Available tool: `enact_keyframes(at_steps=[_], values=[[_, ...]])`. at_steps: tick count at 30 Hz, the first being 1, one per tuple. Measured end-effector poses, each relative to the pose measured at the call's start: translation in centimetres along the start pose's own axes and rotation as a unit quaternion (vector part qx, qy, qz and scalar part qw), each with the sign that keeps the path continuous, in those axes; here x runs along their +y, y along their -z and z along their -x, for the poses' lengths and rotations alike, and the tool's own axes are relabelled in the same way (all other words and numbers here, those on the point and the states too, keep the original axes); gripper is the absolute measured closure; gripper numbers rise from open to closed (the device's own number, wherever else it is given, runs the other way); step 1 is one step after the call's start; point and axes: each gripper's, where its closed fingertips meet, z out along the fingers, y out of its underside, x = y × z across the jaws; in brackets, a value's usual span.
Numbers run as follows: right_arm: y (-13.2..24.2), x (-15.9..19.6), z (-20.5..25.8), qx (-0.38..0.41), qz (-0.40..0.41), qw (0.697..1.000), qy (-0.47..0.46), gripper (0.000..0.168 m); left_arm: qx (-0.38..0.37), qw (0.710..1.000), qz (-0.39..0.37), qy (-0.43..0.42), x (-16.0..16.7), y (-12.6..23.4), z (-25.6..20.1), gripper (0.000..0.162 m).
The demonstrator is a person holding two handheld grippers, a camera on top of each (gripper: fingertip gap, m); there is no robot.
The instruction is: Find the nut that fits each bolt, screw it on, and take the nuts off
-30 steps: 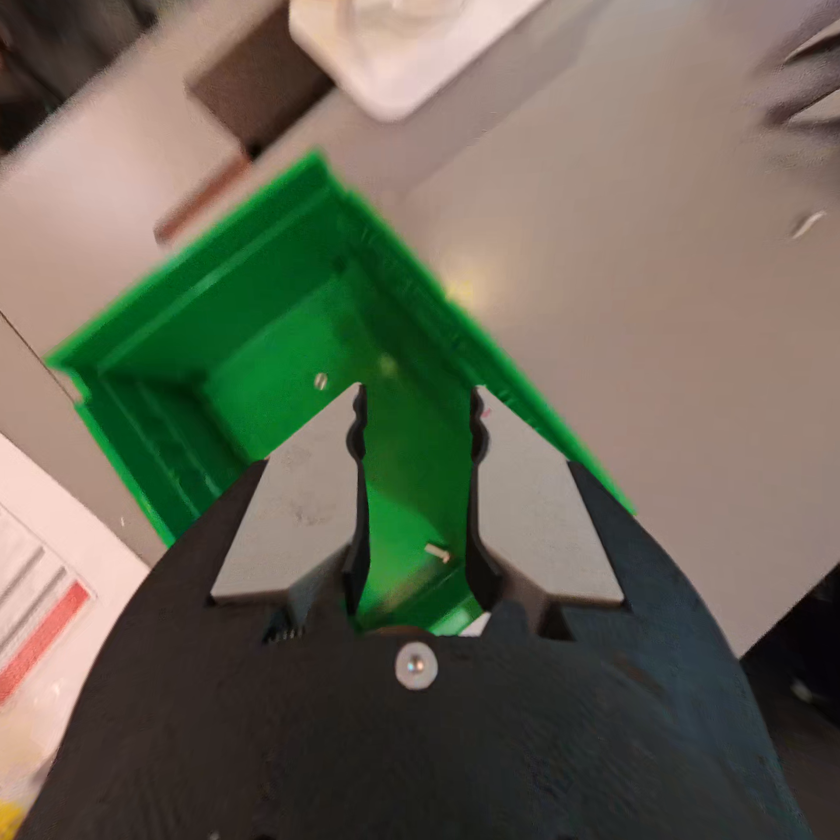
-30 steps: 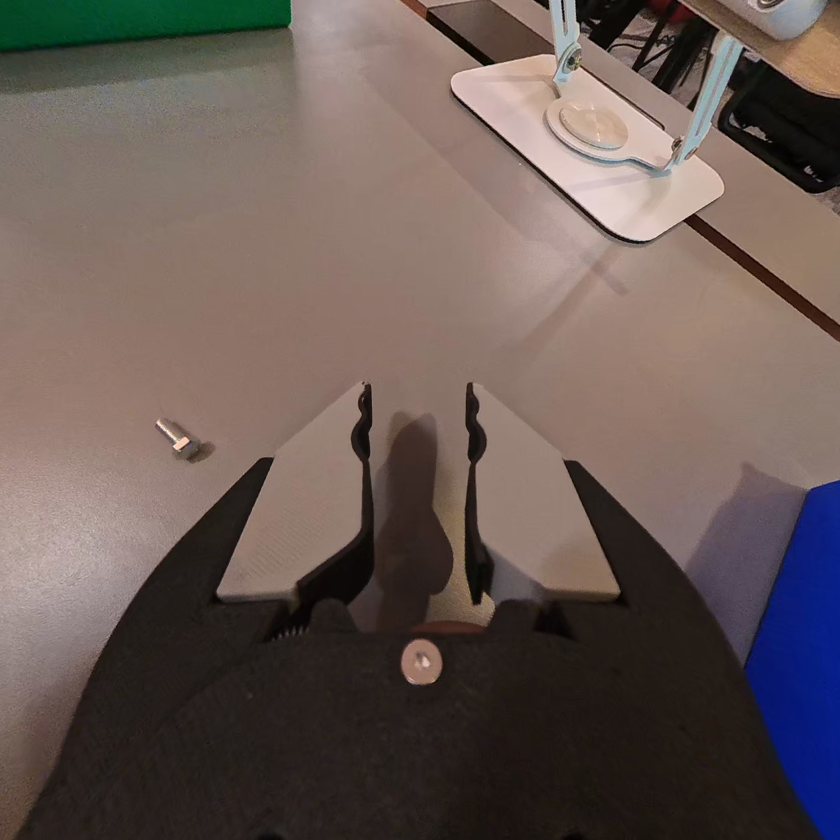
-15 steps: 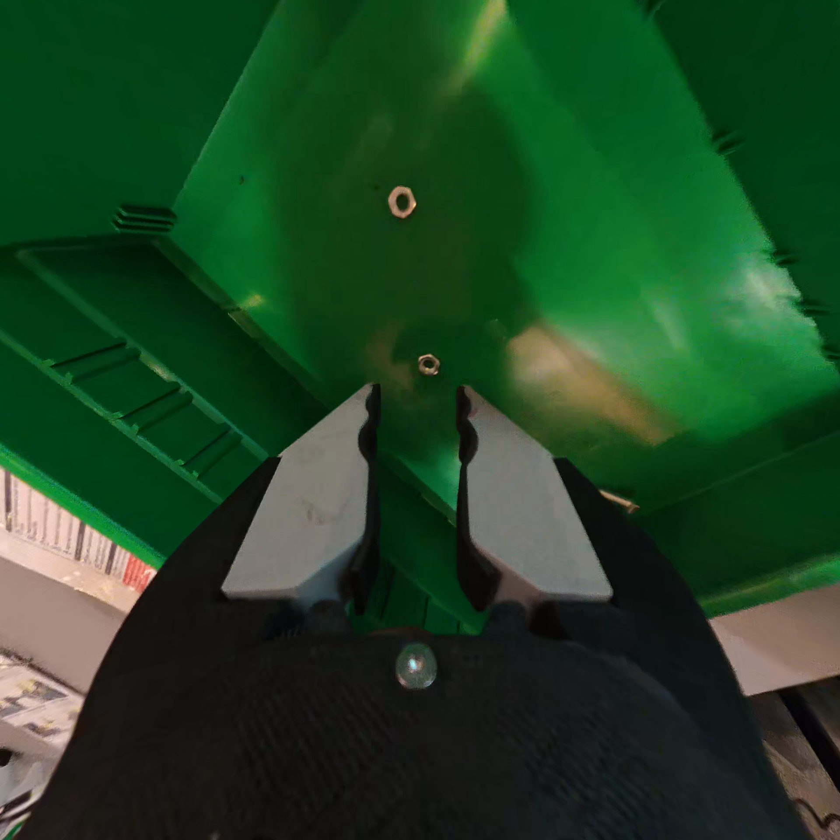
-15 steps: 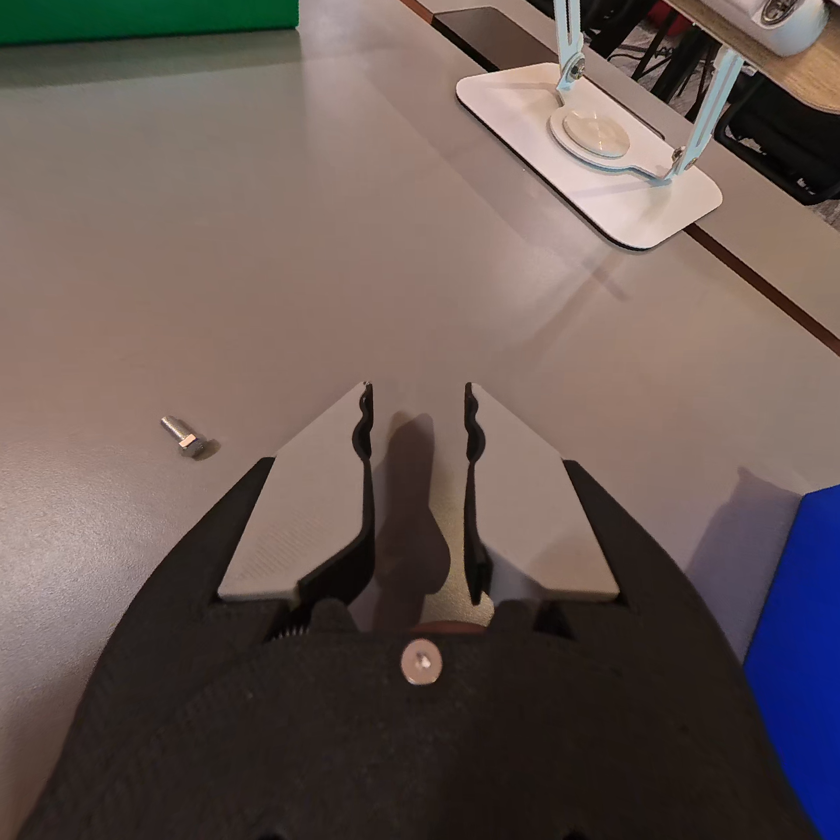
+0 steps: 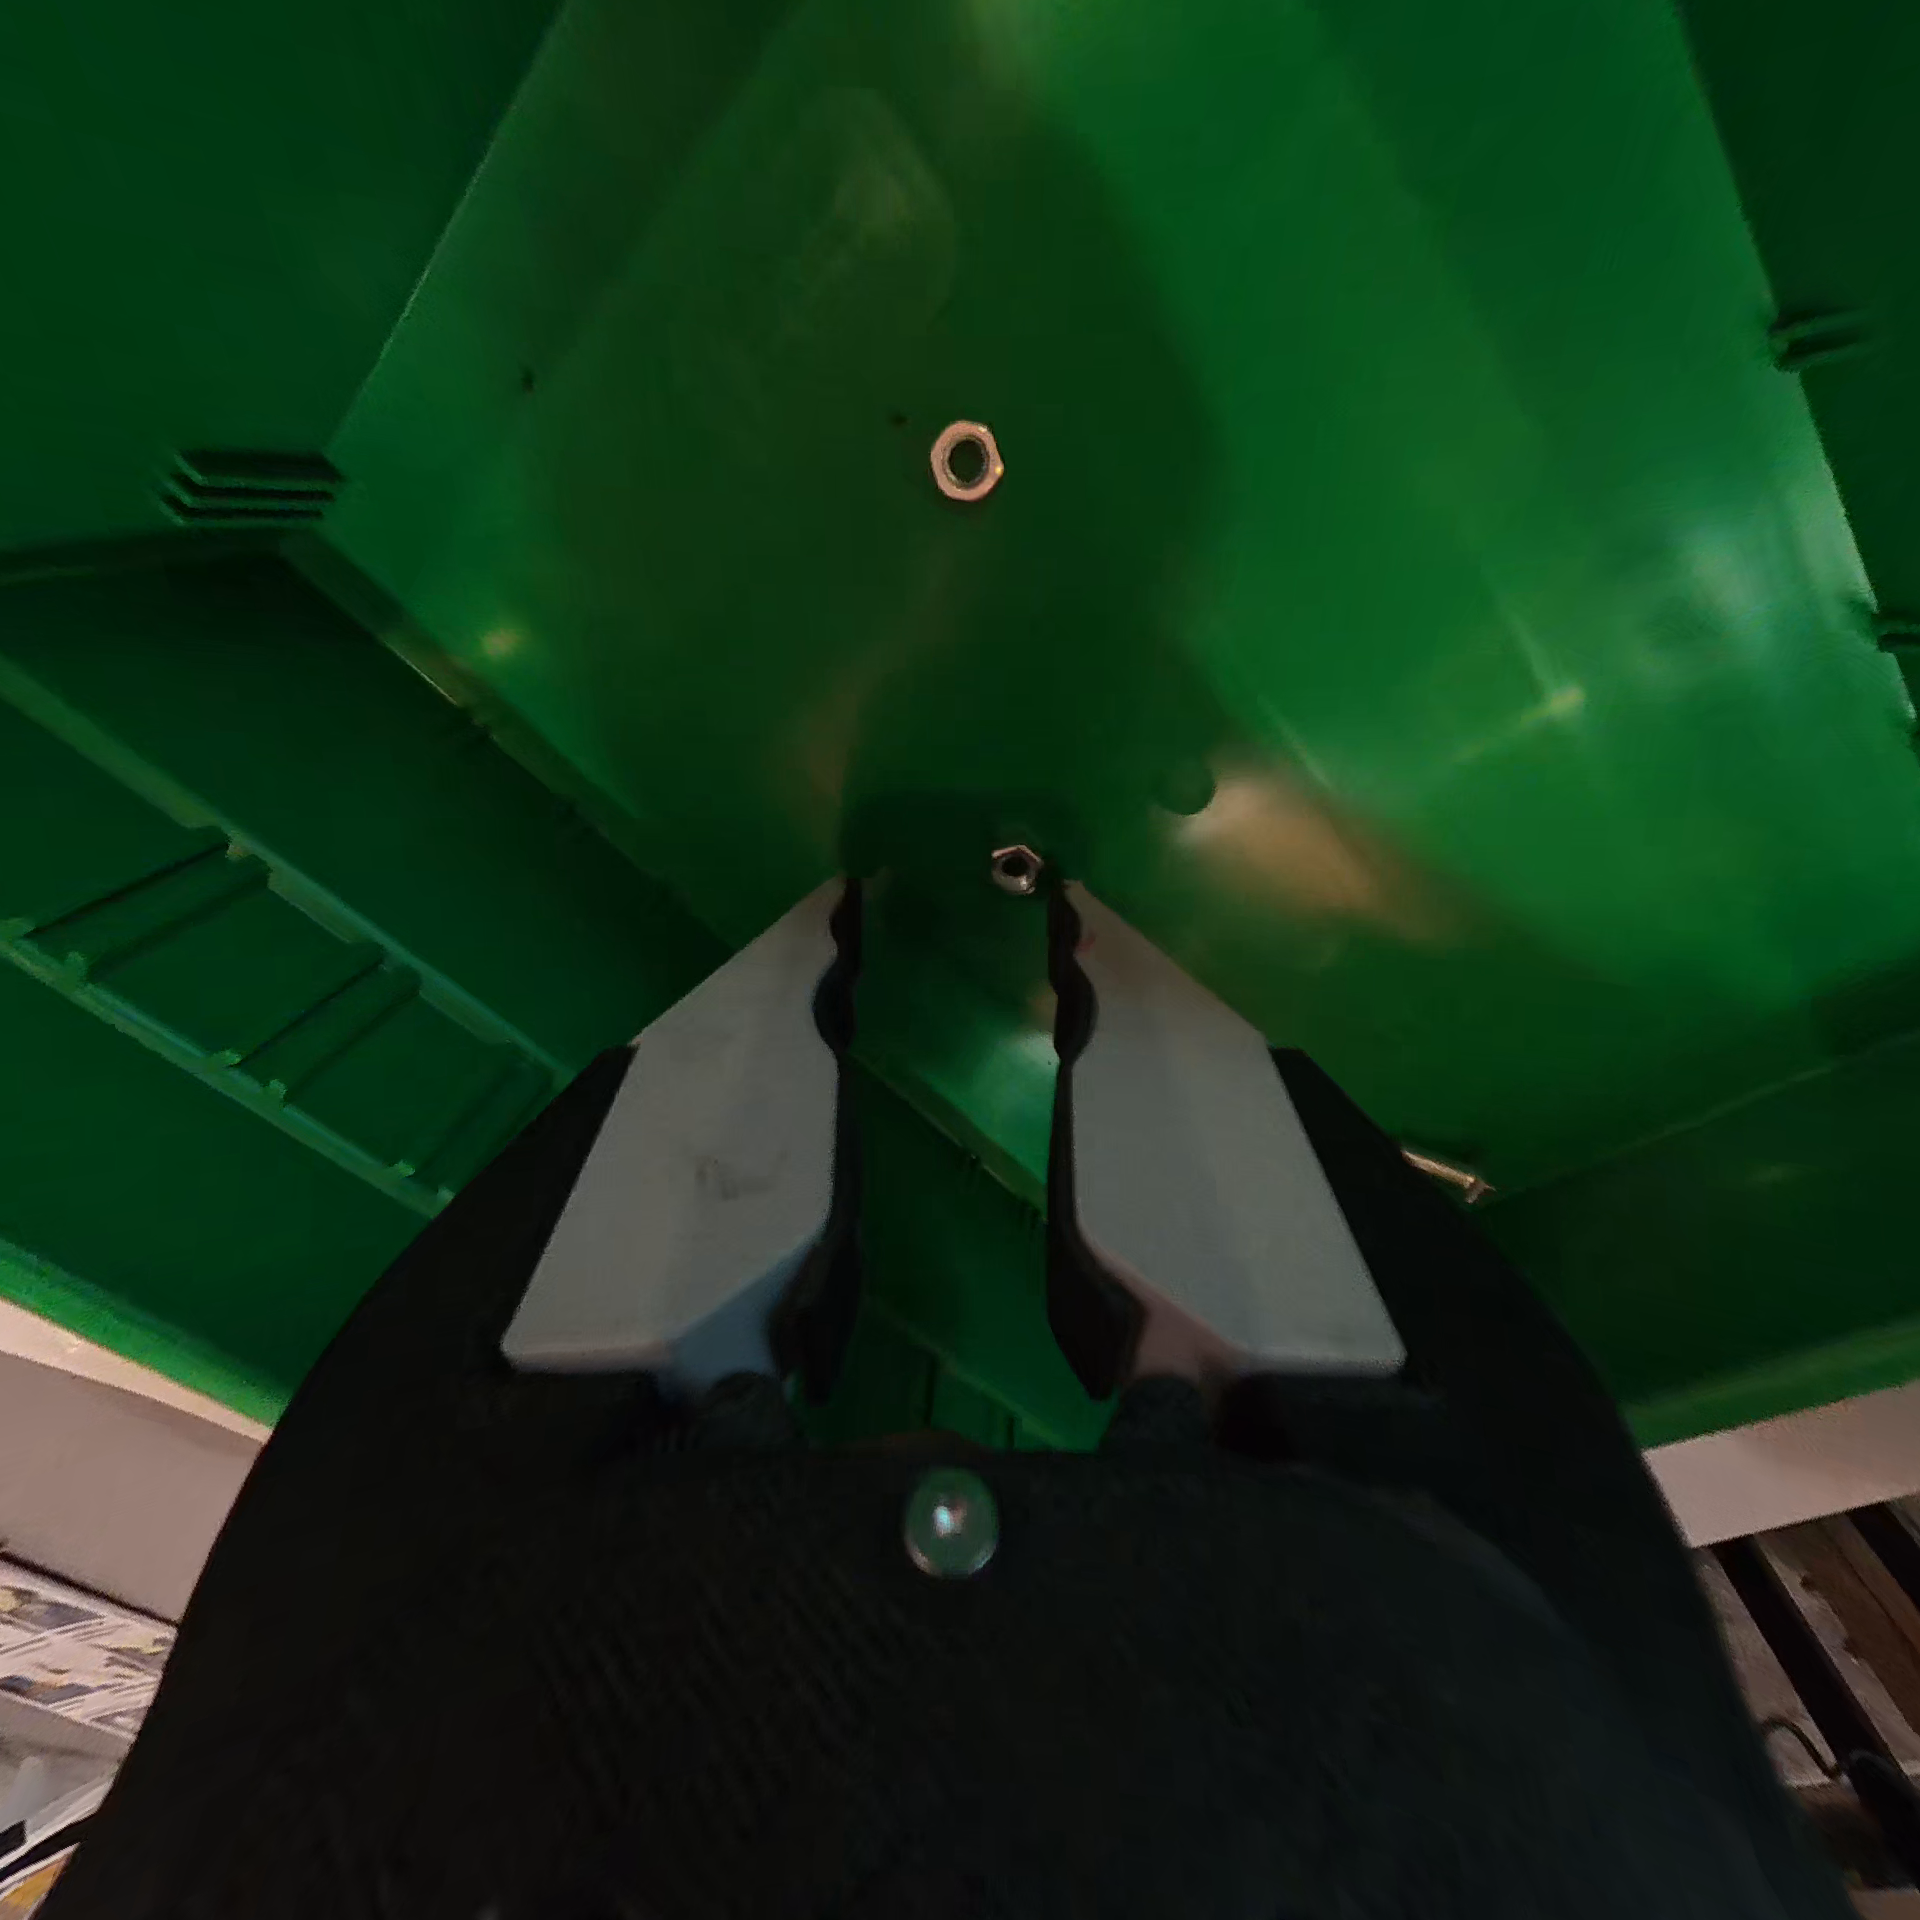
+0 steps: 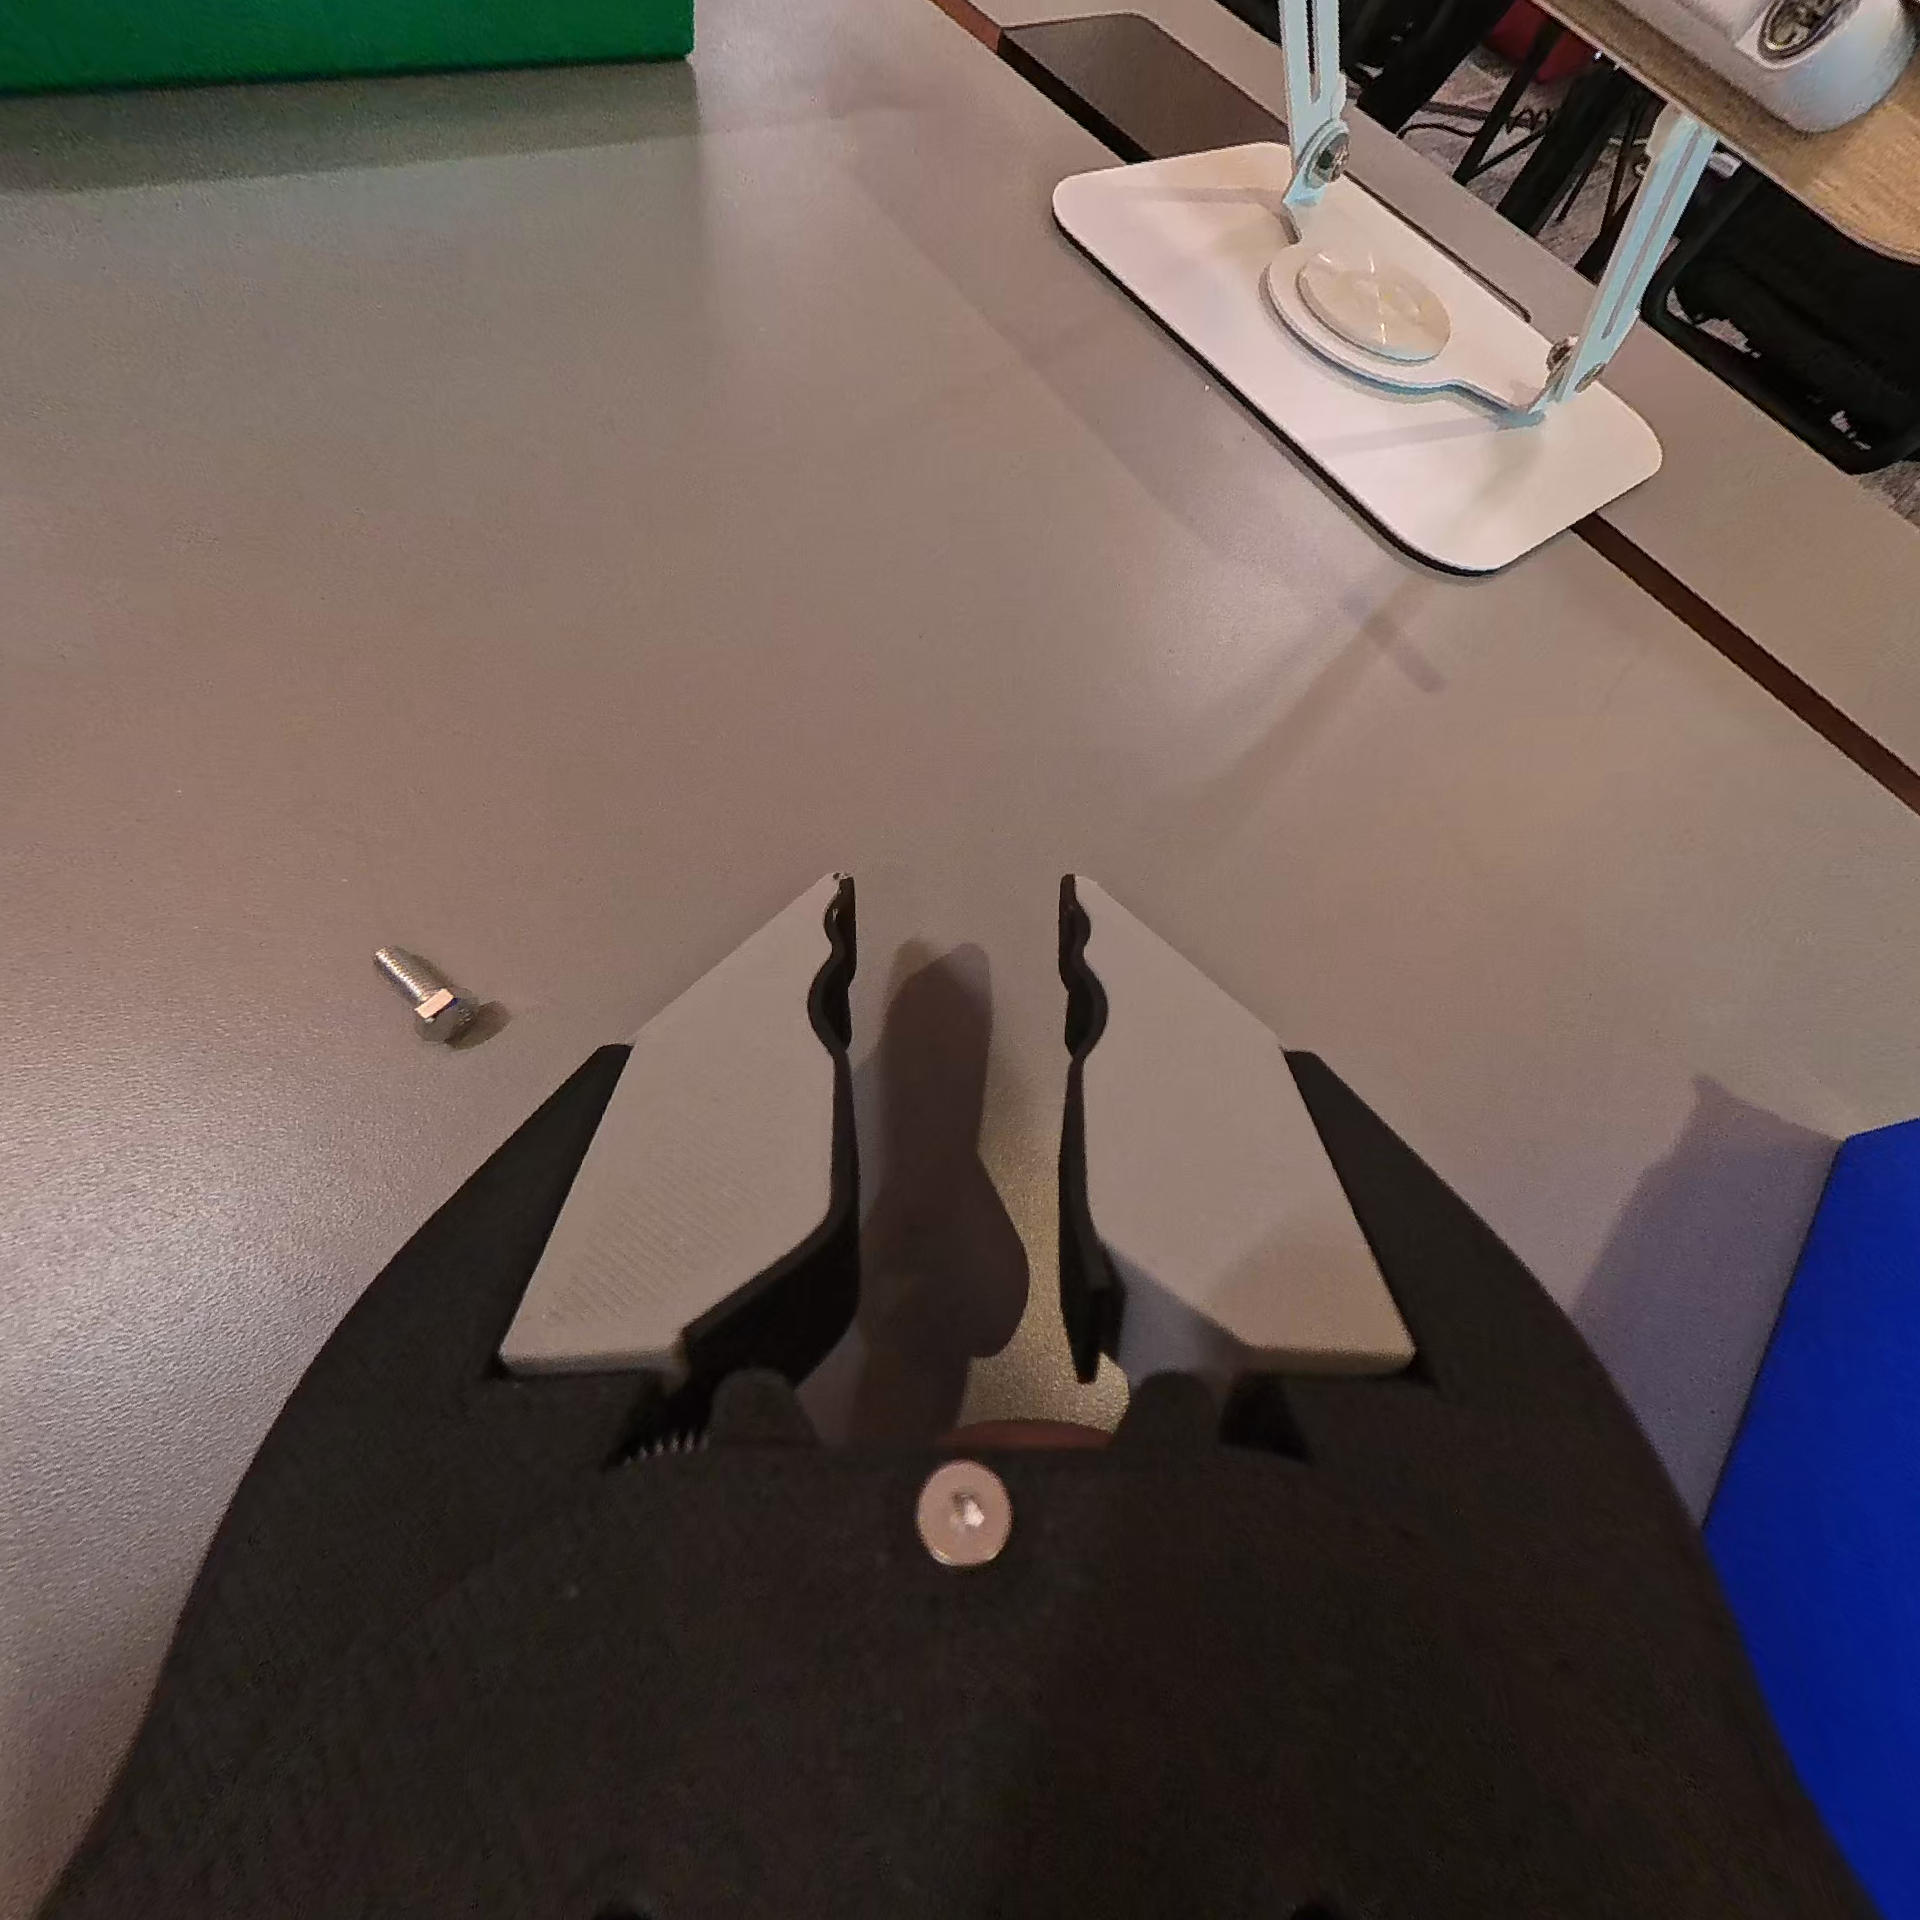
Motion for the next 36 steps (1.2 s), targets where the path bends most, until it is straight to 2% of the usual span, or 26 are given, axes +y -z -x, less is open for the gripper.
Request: enact_keyframes(at_steps=[13,15,24,27,31,33,36], values=[[0.0,0.0,0.2,-0.001,0.0,1.0,0.003,0.132,0.043,0.999,0.007,-0.002,-0.7,-0.1,-0.4,0.14],[0.0,-0.1,0.3,0.0,0.0,1.0,0.004,0.132,0.028,1.0,0.003,-0.001,-0.8,-0.2,0.1,0.153],[0.0,0.0,0.6,-0.003,0.002,1.0,0.011,0.134,0.007,1.0,0.014,-0.008,0.0,0.2,-0.4,0.154],[0.0,-0.1,0.8,-0.003,0.002,1.0,0.015,0.134,-0.017,1.0,0.003,-0.013,-0.3,1.8,-0.7,0.154],[0.0,-0.1,0.7,0.001,0.002,1.0,0.017,0.135,-0.056,0.997,-0.047,-0.009,-2.4,6.2,-1.4,0.154],[0.0,-0.1,0.7,0.001,0.0,1.0,0.014,0.135,-0.05,0.995,-0.084,-0.015,-4.5,8.6,-3.6,0.154],[0.2,-0.3,0.9,-0.008,-0.008,1.0,0.014,0.135,-0.007,0.988,-0.14,-0.069,-8.8,11.8,-10.1,0.154]])
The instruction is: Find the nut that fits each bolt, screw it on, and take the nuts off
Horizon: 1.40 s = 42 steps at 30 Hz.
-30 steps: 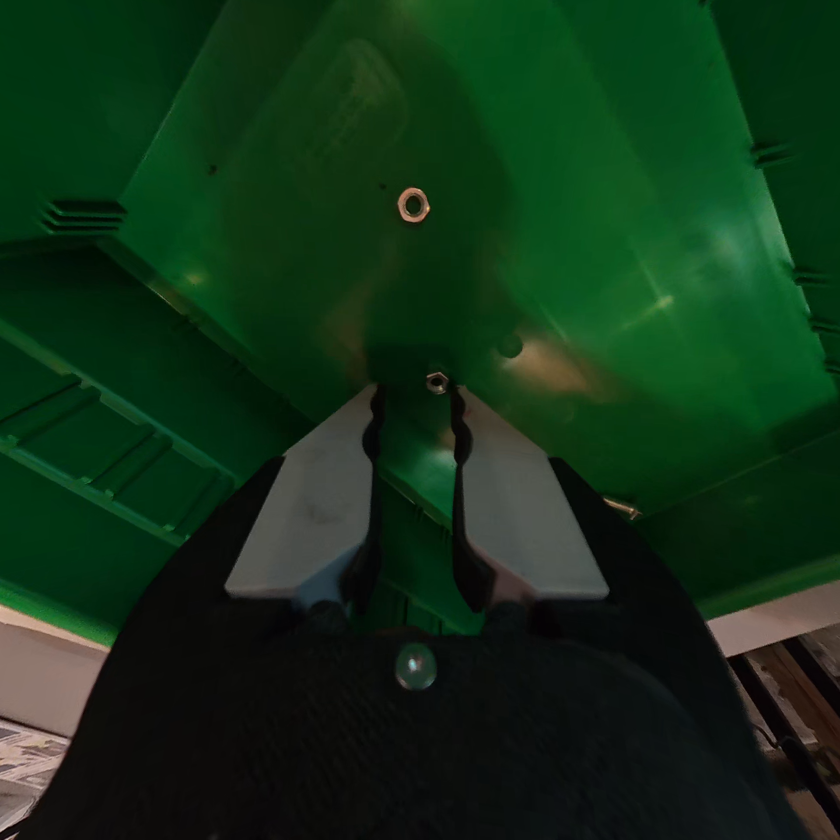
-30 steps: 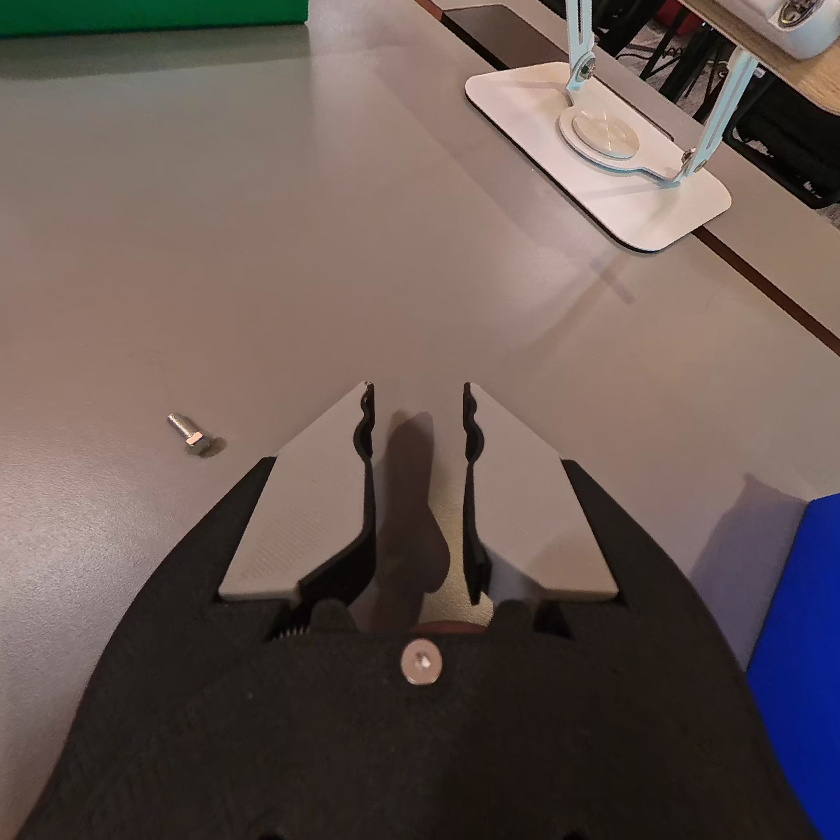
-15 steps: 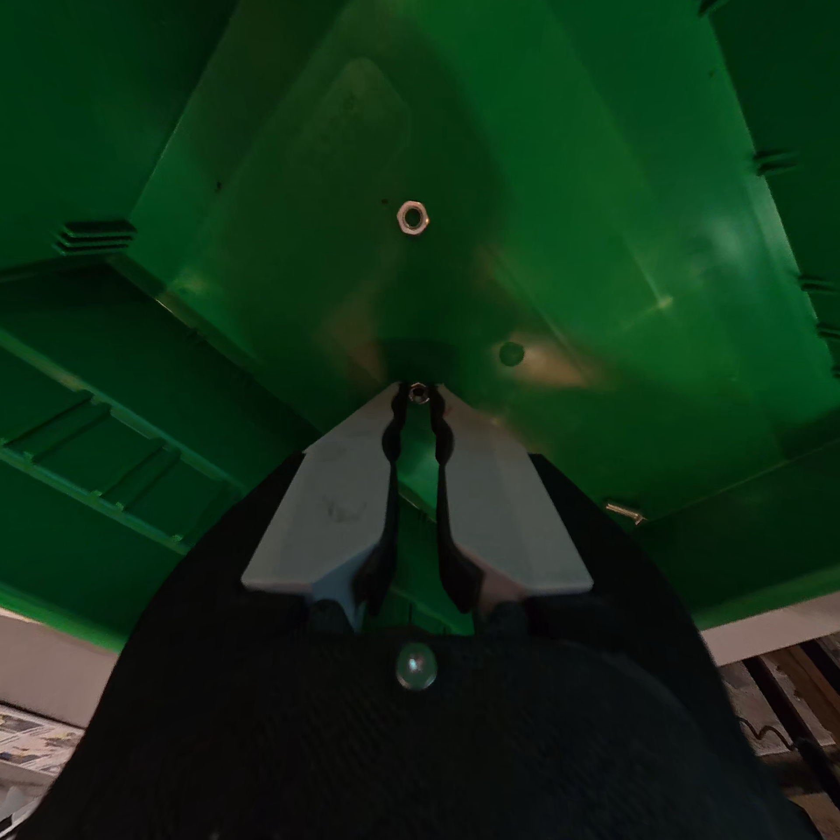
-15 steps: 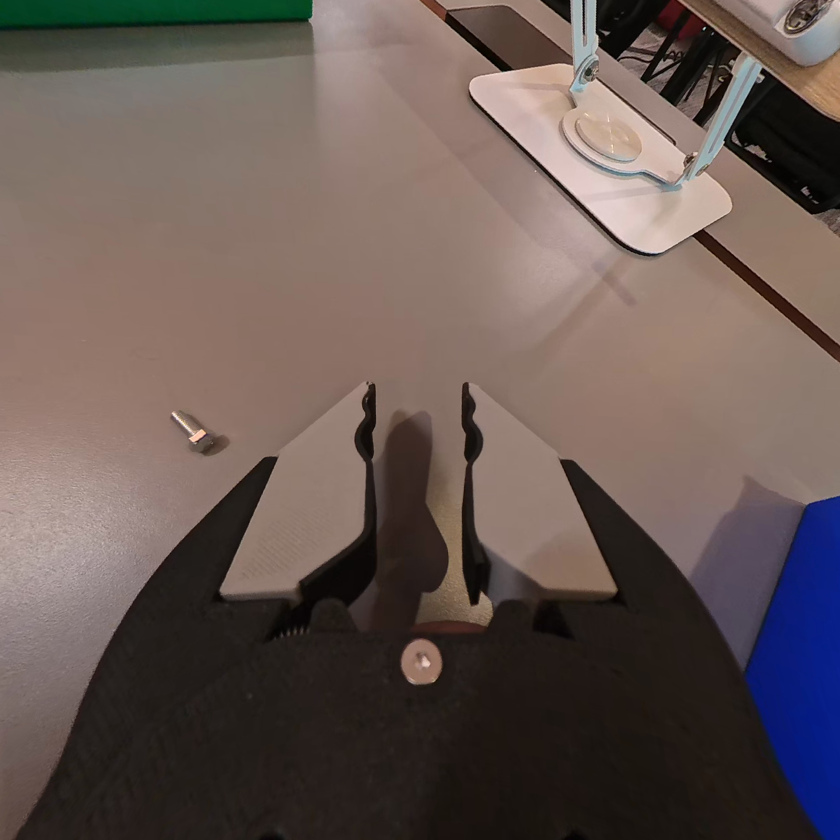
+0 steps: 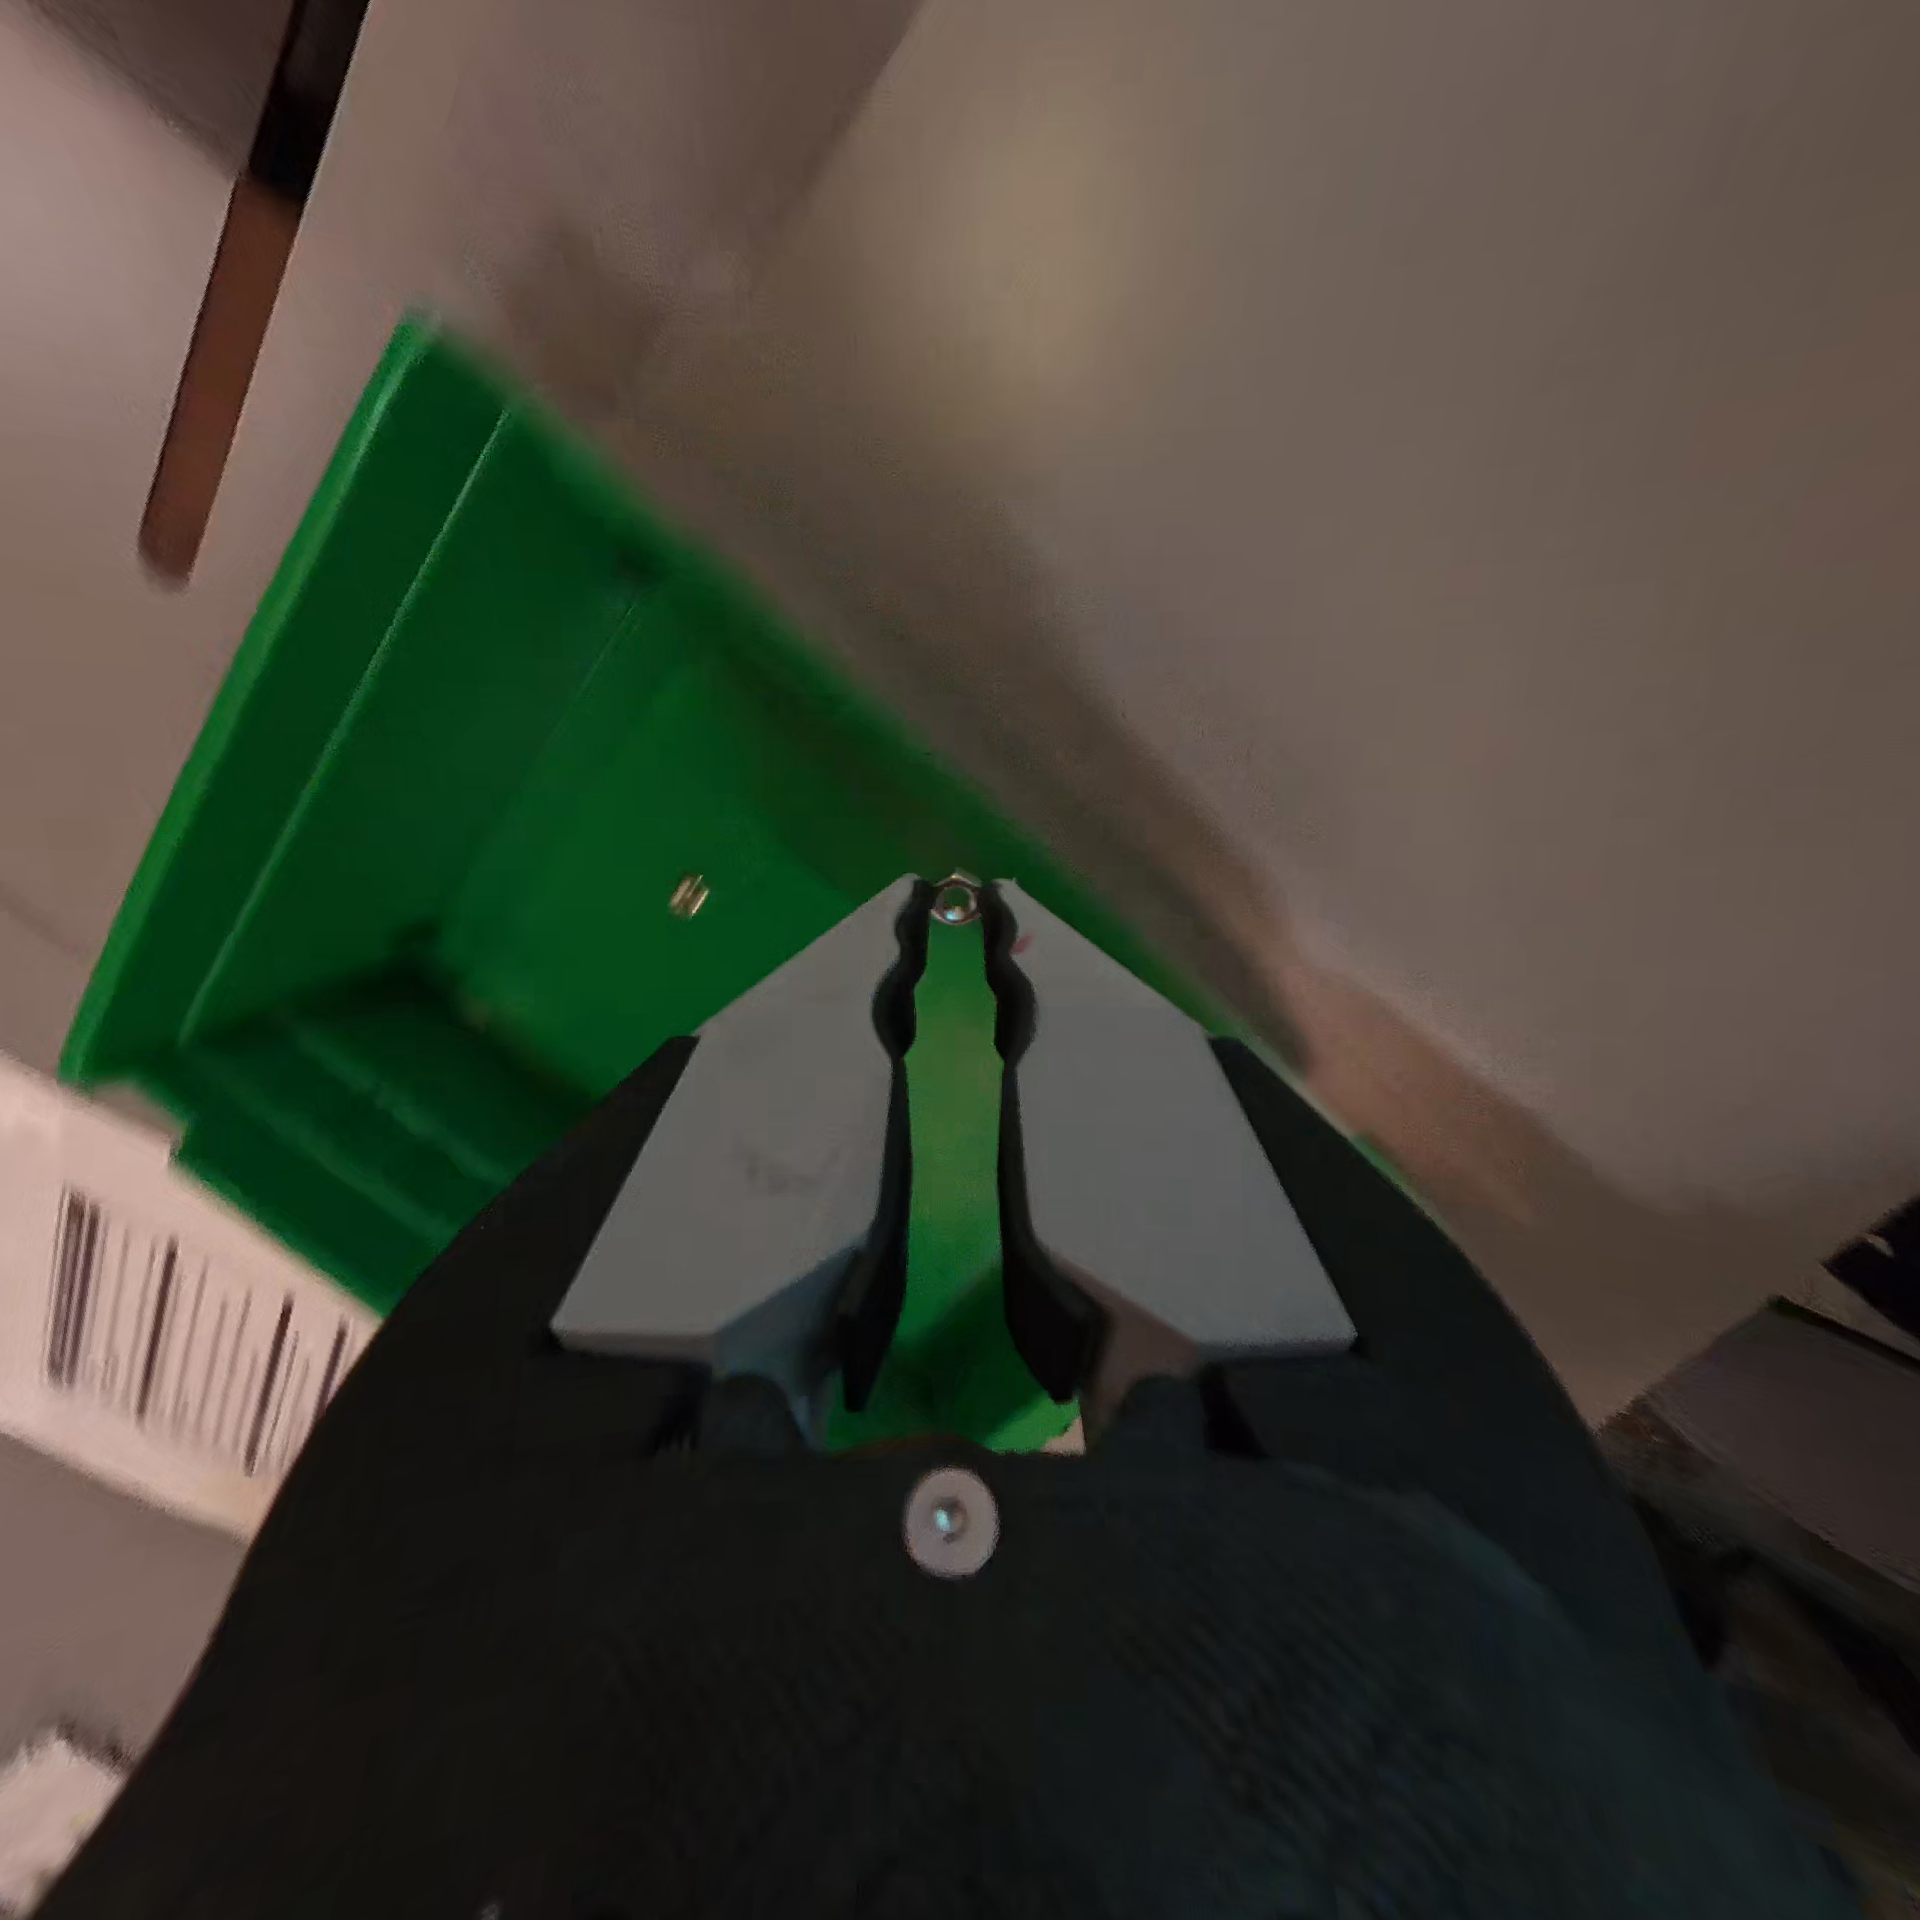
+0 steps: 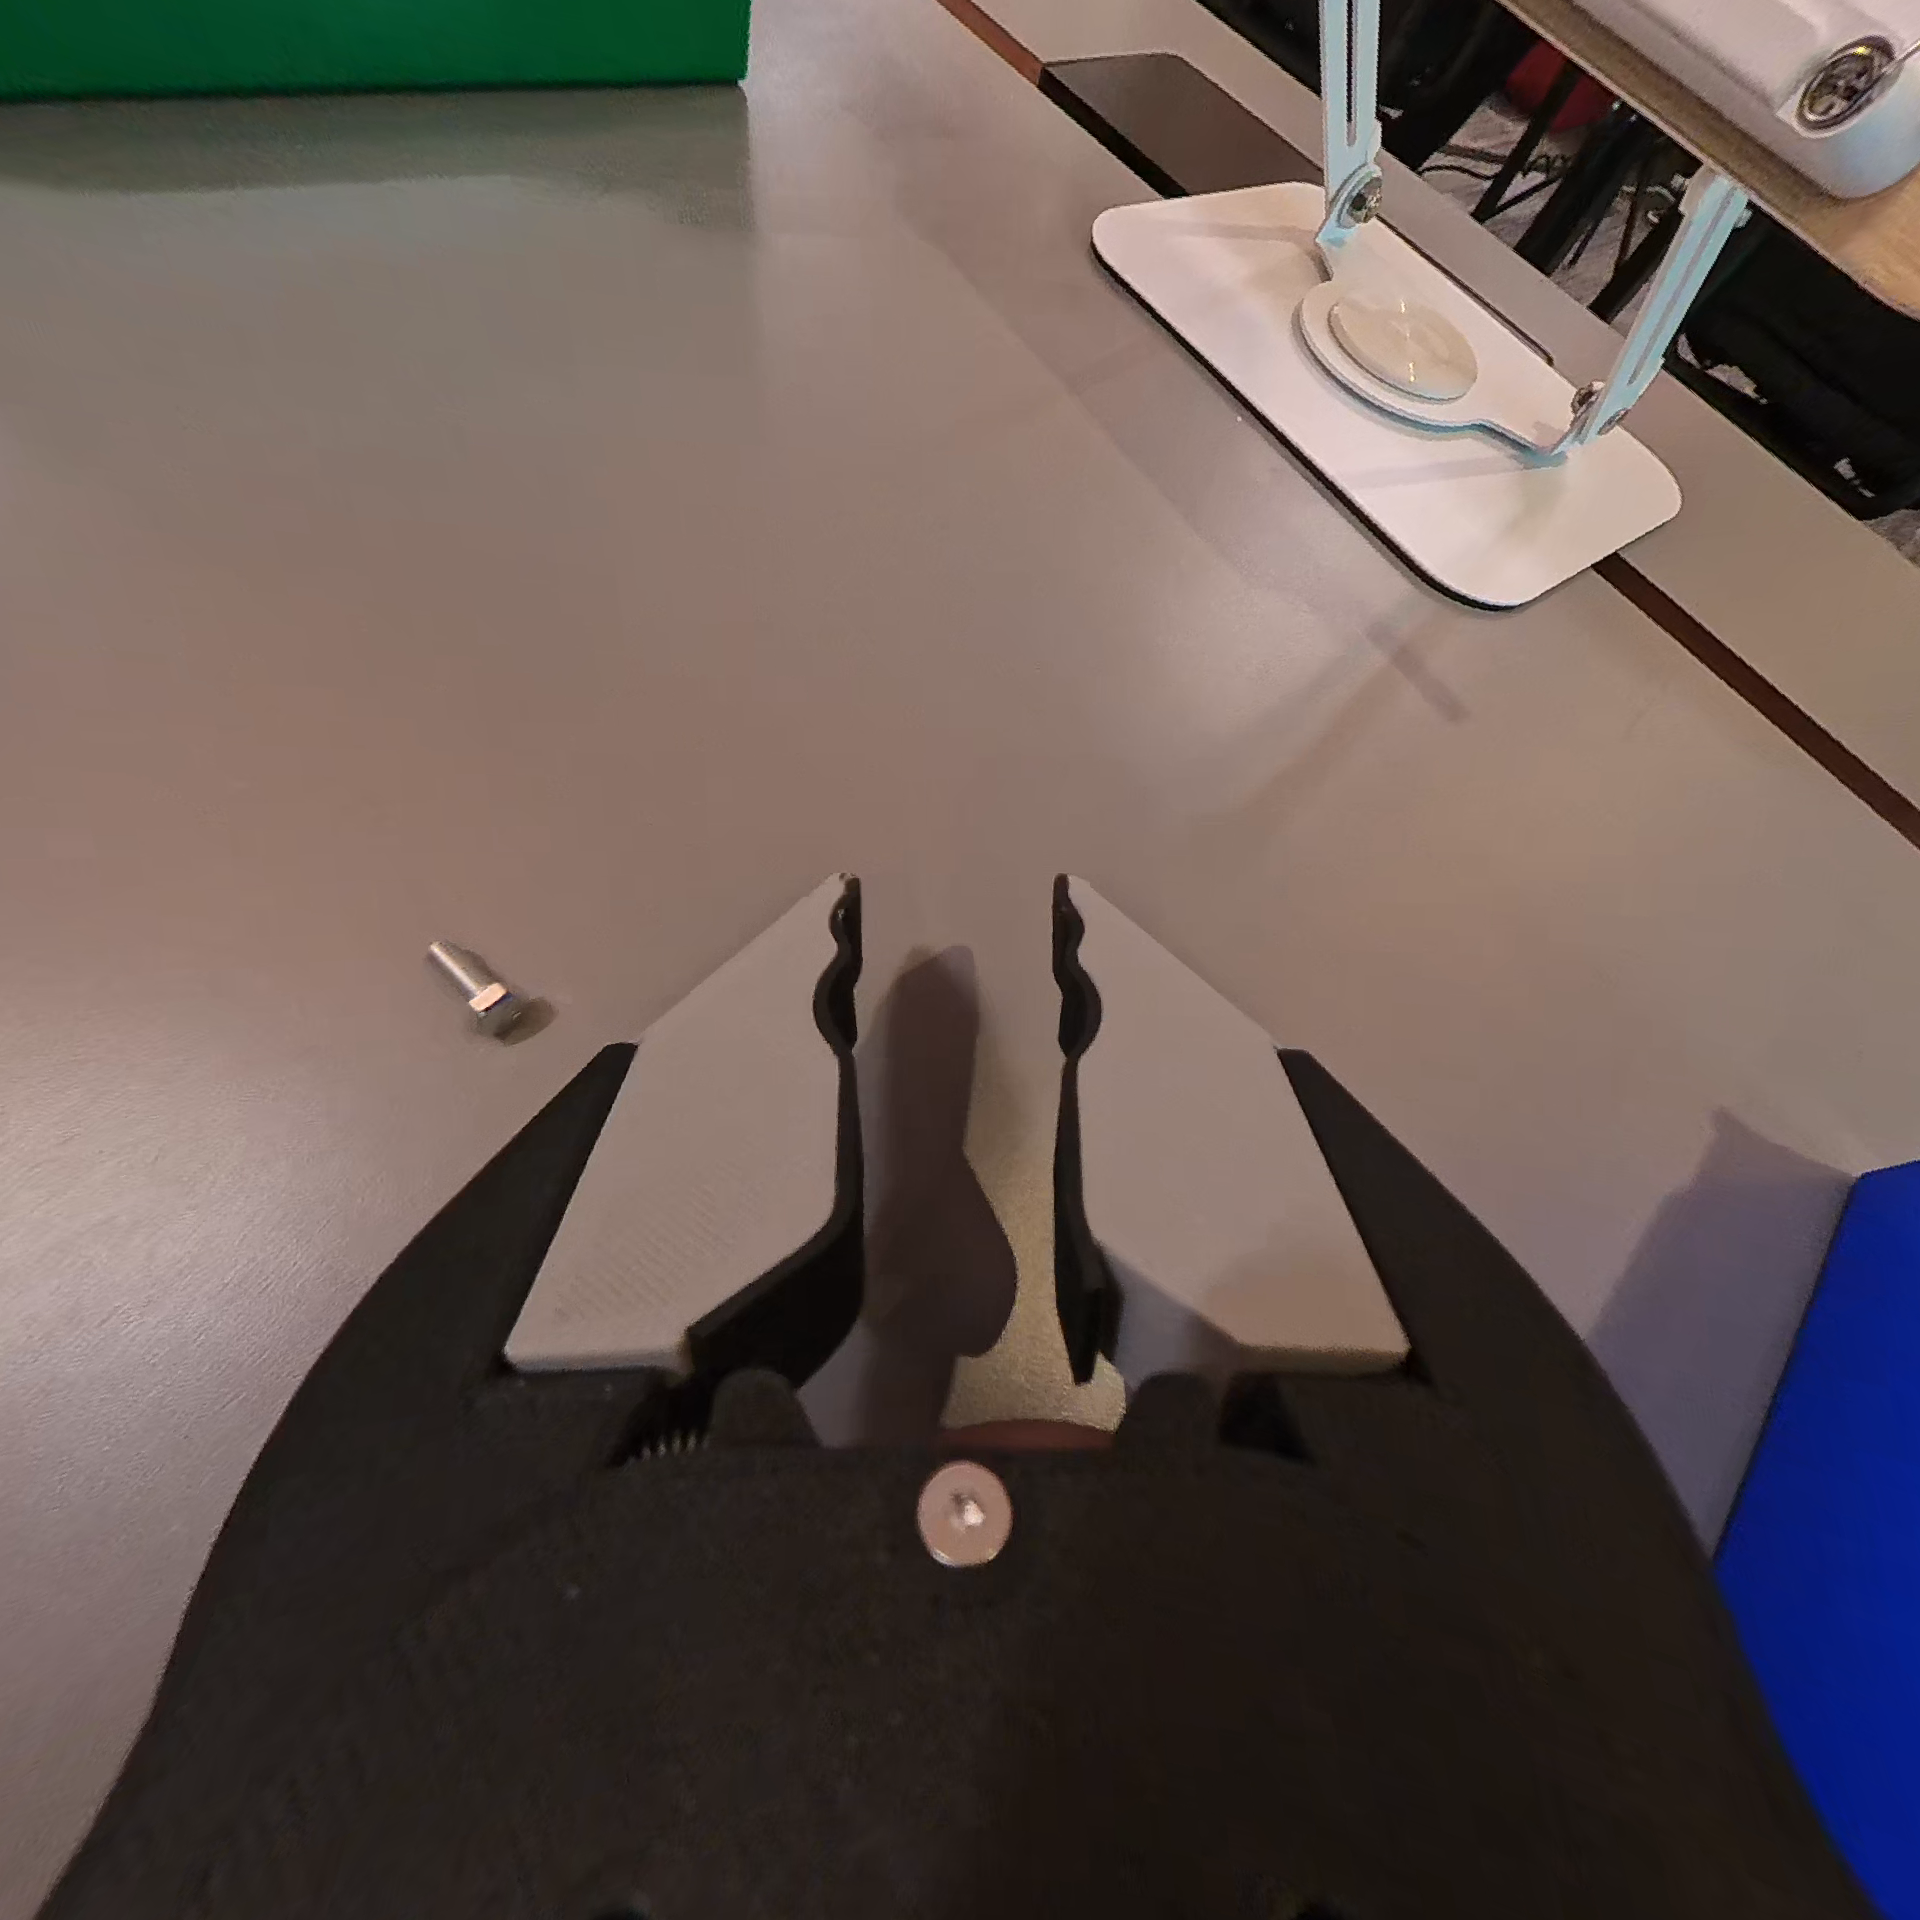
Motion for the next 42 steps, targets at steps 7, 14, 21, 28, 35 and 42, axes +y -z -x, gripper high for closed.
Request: enact_keyframes(at_steps=[7,14,21,28,35,42], values=[[0.6,-0.7,0.2,-0.006,-0.016,1.0,0.005,0.133,0.126,0.974,-0.085,-0.169,-10.4,-2.5,-17.5,0.154],[1.8,-1.9,0.8,-0.03,-0.041,0.999,0.008,0.134,0.186,0.956,-0.083,-0.211,-12.8,-9.8,-25.9,0.154],[2.2,-2.1,6.1,-0.173,-0.027,0.985,0.003,0.135,0.192,0.959,-0.077,-0.196,-11.5,-11.2,-26.6,0.154],[1.9,-0.6,8.1,-0.197,0.016,0.979,0.047,0.136,0.207,0.956,-0.104,-0.183,-11.1,-10.8,-26.5,0.138],[1.0,1.3,8.8,-0.215,0.054,0.974,0.052,0.164,0.227,0.942,-0.189,-0.16,-12.0,-8.6,-24.7,0.135],[1.1,0.2,7.5,-0.219,0.028,0.975,-0.02,0.168,0.195,0.936,-0.26,-0.132,-13.3,-9.3,-23.5,0.138]])
